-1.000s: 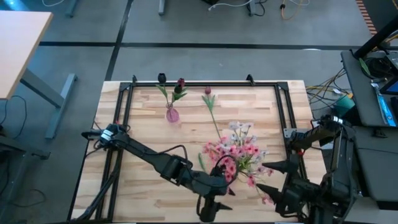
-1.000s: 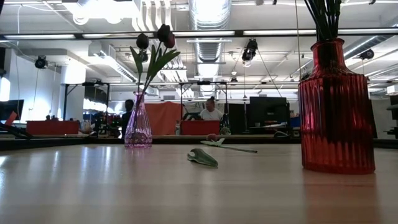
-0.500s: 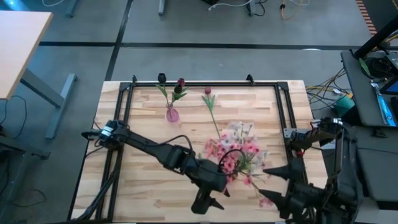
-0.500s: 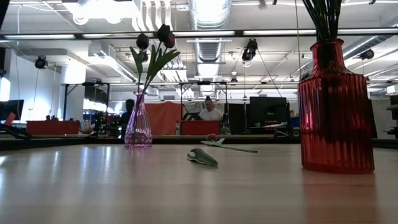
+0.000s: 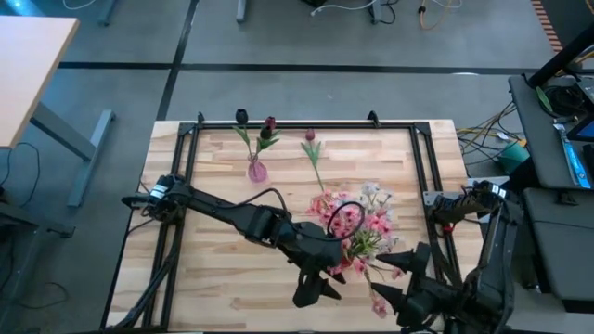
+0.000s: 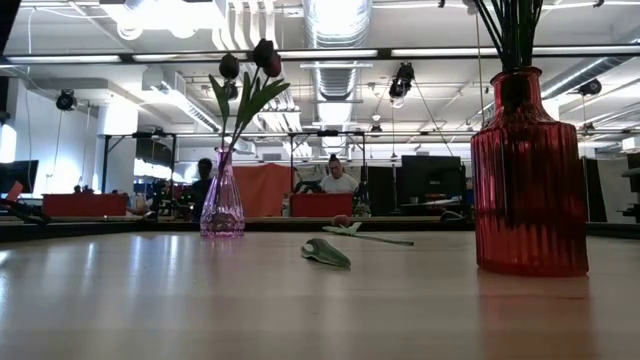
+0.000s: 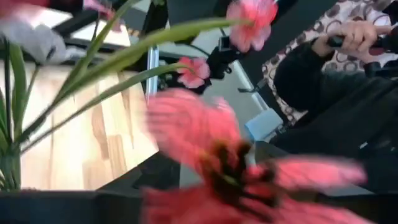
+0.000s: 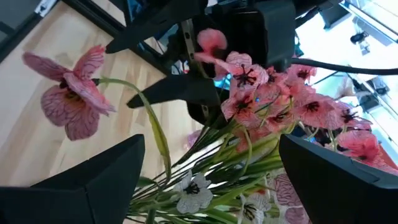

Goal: Sort flowers into vase by color
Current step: Put the white flowers into the red vase

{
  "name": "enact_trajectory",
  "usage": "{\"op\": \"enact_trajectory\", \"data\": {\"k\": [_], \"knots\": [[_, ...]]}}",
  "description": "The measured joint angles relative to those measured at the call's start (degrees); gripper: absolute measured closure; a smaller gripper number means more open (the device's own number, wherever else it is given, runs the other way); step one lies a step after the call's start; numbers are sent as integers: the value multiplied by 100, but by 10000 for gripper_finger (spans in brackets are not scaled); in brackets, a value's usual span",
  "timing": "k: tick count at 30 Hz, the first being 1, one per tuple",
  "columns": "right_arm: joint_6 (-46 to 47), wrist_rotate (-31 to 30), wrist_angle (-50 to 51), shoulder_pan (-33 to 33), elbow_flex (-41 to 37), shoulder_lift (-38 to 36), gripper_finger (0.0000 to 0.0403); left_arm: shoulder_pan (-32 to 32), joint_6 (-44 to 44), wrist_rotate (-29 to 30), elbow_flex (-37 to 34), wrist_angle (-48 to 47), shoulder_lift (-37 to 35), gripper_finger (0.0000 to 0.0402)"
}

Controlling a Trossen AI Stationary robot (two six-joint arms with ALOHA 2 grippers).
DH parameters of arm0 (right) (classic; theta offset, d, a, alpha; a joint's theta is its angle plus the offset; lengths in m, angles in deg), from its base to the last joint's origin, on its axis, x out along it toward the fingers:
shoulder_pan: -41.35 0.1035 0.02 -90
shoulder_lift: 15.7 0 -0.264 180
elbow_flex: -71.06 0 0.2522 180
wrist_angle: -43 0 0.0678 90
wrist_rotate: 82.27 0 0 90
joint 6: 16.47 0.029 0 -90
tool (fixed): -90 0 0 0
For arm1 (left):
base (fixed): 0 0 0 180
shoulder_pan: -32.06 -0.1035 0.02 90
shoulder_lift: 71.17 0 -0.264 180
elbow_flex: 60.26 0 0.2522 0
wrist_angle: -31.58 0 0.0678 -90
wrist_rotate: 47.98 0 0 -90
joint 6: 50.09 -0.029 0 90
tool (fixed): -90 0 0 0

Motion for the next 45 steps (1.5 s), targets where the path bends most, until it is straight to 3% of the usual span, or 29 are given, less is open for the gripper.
{"op": "enact_trajectory", "data": {"k": [3,7,12,23,27,45], "knots": [[-64,97,-57,-68,0,3,39,-2,60,-440,0,-123,0,232],[-311,241,-390,-129,0,3,39,-25,124,-1752,82,-112,0,259],[-791,377,-855,-180,31,-2,39,-169,270,-2570,325,-449,0,280],[-1584,682,-1679,-362,-7,9,39,-594,190,-2810,555,-643,0,286],[-1572,681,-1686,-593,-17,51,40,-638,307,-2489,544,-631,0,286],[-1687,1024,-2108,-1612,-67,43,40,-535,492,-2458,711,-291,0,286]]}}
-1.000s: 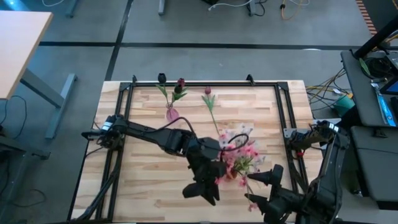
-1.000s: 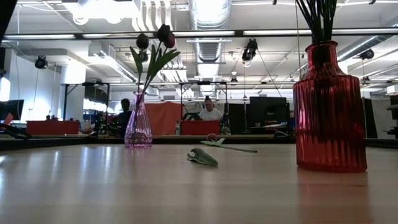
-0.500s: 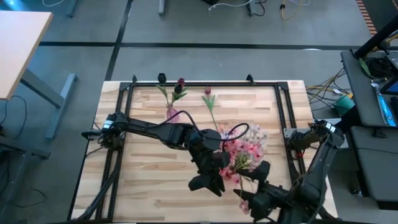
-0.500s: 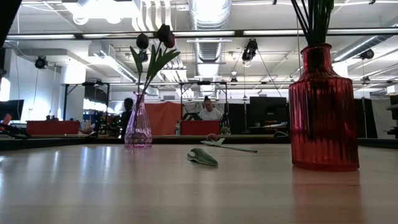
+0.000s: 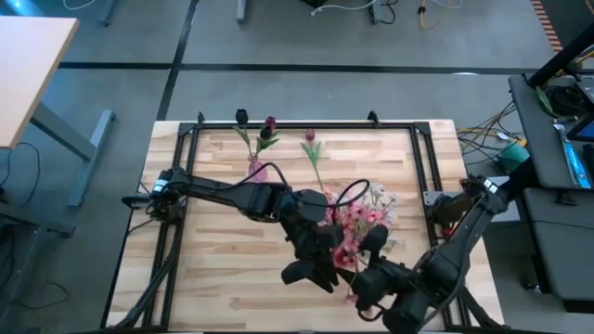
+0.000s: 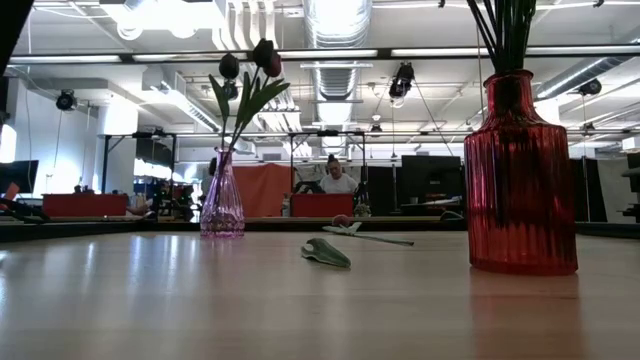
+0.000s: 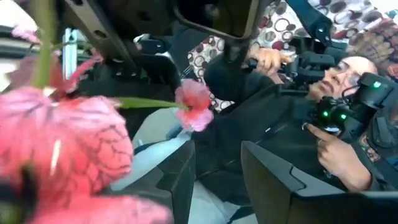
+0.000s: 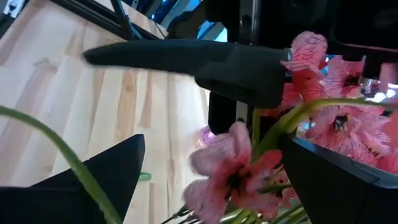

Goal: Sort flowers into vase by color
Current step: Put the white flowers into the red vase

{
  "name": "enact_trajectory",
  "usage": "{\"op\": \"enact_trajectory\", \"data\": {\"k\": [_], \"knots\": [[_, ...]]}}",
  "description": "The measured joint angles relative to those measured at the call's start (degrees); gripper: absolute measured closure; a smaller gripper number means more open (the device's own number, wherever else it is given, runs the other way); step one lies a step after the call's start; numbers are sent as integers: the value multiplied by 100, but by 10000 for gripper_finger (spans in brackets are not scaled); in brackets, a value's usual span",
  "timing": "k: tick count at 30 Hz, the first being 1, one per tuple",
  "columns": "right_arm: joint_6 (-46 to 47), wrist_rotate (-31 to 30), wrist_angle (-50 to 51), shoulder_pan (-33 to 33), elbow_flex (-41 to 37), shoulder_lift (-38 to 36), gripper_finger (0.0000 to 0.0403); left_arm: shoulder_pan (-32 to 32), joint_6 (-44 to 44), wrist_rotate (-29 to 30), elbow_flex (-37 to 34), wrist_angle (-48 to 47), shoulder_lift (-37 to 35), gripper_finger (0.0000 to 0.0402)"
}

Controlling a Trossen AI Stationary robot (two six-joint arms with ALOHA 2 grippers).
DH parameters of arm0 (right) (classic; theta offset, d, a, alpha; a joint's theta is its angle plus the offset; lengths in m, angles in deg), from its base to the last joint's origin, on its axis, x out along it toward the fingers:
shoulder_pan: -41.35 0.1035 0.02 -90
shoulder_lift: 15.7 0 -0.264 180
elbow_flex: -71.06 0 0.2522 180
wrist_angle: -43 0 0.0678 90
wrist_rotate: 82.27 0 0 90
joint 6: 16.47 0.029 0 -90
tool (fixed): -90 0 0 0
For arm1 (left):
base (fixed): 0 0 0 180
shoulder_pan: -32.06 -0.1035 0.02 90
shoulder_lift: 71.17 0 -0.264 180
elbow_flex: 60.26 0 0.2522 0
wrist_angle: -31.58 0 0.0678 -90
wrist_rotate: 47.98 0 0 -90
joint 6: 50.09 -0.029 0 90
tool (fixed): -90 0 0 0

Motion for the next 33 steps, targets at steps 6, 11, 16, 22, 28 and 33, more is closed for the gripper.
{"op": "enact_trajectory", "data": {"k": [6,11,16,22,28,33], "knots": [[4,68,1,-260,1,-5,40,-9,512,-170,4,-5,0,286],[4,98,7,-304,-1,-38,40,-24,1002,-995,212,-323,-2,286],[33,132,21,-320,-1,-51,40,-53,1049,-1137,436,-453,-22,286],[41,131,46,-304,-1,-51,40,-96,1132,-1273,701,-778,-22,254],[-18,131,46,-239,118,-51,40,-228,1147,-1741,1032,-1472,-22,194],[-79,156,61,-139,333,-51,40,-387,1272,-2021,1246,-1551,-22,169]]}}
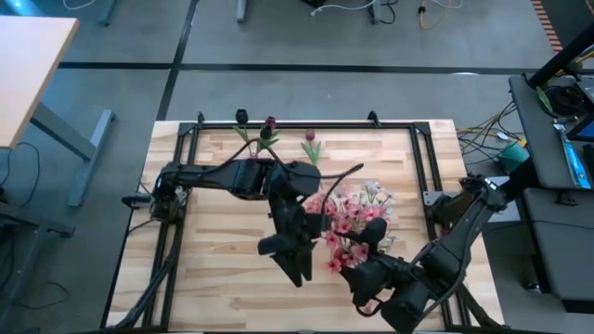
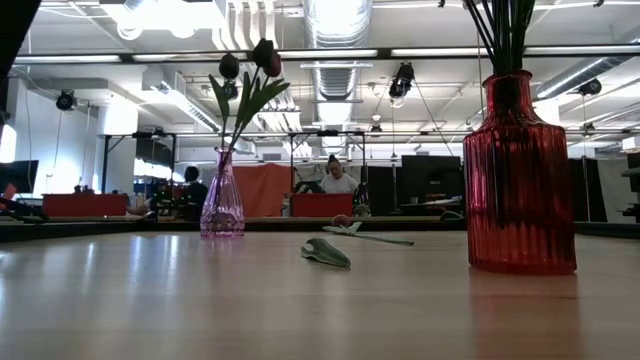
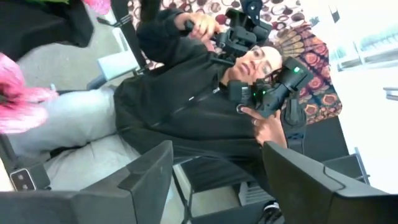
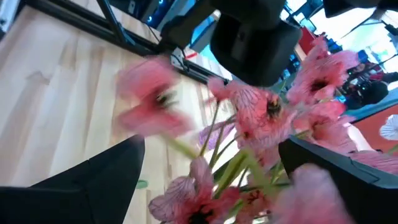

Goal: Sort flowers into vase by color
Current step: Put the white flowers into the red vase, then put the pink flower into the top left vase

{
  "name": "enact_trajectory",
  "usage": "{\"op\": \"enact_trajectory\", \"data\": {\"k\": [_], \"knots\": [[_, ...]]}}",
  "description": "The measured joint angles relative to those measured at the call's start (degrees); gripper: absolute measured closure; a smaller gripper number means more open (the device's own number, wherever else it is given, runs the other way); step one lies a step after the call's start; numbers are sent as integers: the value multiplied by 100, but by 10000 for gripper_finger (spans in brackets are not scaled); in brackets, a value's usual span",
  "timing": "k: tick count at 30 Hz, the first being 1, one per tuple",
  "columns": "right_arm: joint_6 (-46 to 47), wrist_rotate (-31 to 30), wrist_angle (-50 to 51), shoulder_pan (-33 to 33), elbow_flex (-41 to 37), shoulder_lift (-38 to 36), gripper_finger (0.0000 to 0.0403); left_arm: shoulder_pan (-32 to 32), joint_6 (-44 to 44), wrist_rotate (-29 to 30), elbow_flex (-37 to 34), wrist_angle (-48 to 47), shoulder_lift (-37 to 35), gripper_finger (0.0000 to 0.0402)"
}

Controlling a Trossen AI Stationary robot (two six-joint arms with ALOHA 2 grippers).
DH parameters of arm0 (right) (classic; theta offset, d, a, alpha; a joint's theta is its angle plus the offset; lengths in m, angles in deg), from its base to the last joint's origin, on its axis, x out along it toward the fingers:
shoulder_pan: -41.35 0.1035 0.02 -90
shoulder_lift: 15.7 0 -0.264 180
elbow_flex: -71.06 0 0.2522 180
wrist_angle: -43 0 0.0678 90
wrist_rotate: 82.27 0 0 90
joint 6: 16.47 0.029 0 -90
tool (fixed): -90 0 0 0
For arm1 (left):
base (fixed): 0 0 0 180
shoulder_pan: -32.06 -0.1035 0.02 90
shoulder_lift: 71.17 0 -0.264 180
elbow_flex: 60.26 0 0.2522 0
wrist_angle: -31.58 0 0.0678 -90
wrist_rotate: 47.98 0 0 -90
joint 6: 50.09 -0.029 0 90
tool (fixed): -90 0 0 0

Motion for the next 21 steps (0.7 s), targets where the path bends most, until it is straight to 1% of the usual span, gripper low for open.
{"op": "enact_trajectory", "data": {"k": [3,6,10,13,16,18,20,21], "knots": [[-28,13,8,57,185,0,40,-94,91,-85,182,-6,0,166],[-27,289,32,73,412,0,40,-170,92,-97,350,42,-8,166],[-146,424,35,88,694,-7,40,-245,325,-84,332,394,-72,166],[-288,434,32,86,917,-27,40,-262,290,-81,335,576,-98,166],[-463,444,31,119,1115,-111,40,-261,-157,-253,336,397,-158,166],[-581,445,32,138,1230,-180,40,-260,-677,-252,333,70,-279,166],[-669,449,28,221,1298,-293,40,-258,-1400,10,332,-440,-505,166],[-696,447,31,262,1319,-361,40,-255,-1811,341,331,-744,-650,166]]}}
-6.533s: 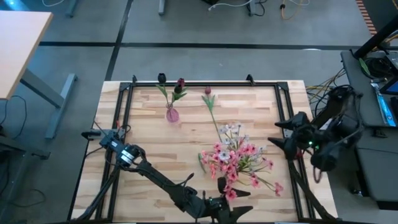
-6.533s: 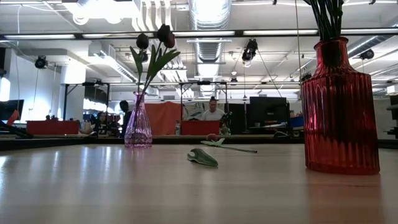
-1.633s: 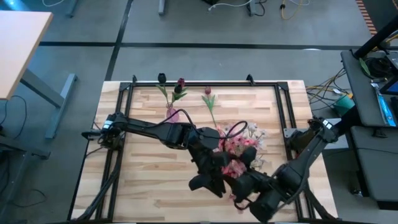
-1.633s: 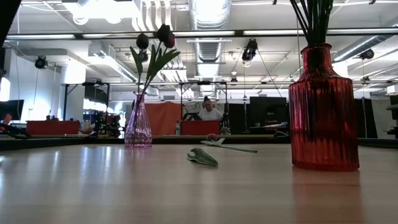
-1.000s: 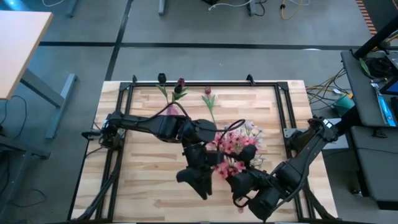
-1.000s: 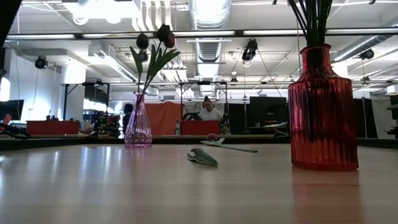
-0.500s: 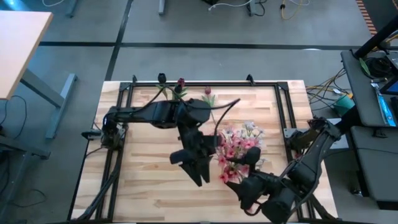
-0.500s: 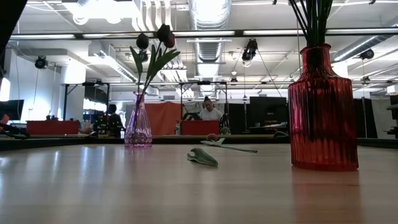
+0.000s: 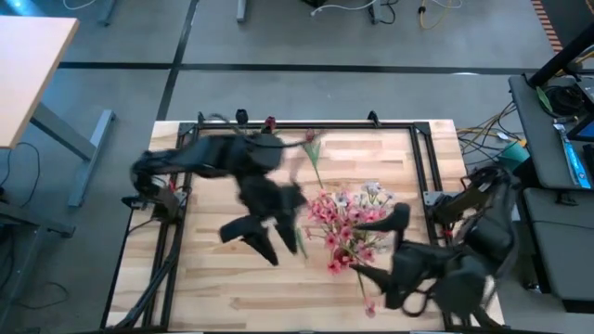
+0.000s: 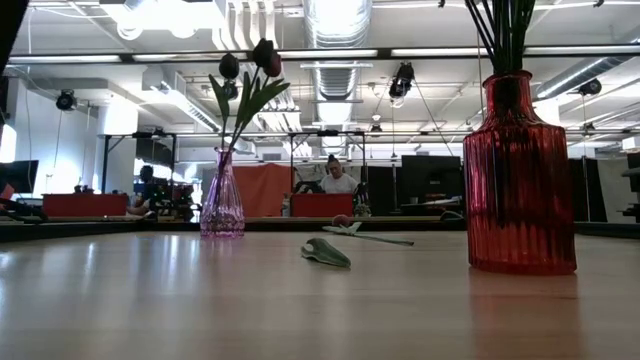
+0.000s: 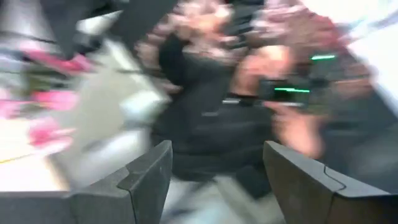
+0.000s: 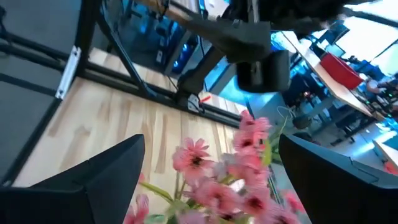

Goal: Sort flowers into vase by color
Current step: Put the pink flower into the top left vase

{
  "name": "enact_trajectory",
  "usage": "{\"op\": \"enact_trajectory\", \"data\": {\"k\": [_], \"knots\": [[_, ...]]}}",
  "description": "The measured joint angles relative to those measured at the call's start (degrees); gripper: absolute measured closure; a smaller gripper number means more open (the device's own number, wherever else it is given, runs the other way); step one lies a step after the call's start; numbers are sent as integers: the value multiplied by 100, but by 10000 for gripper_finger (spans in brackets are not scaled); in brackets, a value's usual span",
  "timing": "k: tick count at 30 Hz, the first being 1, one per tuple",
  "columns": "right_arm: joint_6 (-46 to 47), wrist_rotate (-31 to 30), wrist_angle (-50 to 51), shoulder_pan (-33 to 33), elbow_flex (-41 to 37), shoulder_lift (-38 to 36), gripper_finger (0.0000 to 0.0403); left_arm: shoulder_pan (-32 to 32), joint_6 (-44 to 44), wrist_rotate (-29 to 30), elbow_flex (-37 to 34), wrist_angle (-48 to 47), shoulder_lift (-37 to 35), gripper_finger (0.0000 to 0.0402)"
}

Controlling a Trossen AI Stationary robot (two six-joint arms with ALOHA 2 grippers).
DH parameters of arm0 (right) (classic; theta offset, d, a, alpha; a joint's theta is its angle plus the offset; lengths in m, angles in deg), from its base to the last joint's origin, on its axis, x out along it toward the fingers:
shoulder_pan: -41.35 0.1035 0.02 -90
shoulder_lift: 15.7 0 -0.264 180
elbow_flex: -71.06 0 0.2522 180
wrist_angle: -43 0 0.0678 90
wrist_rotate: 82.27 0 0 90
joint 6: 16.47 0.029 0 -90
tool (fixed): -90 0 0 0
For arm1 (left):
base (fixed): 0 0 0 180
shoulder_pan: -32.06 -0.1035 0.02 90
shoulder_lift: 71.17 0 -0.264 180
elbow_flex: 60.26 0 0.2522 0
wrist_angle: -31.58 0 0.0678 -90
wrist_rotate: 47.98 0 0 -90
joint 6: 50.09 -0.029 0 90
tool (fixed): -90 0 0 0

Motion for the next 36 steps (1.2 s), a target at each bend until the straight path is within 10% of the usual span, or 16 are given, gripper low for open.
{"op": "enact_trajectory", "data": {"k": [6,10,21,36], "knots": [[214,-575,23,395,-214,-626,40,660,-1655,4766,-25,-1892,-971,166],[586,-809,45,615,-678,-1171,40,1650,-1860,6529,-96,-2071,-1292,166],[1821,-1597,-220,1157,-2913,-2786,40,3031,-2001,8285,-1025,-1970,-1586,166],[2078,-1864,-1107,1625,-4760,-4078,40,3031,-1482,8998,-6830,2449,-4533,166]]}}
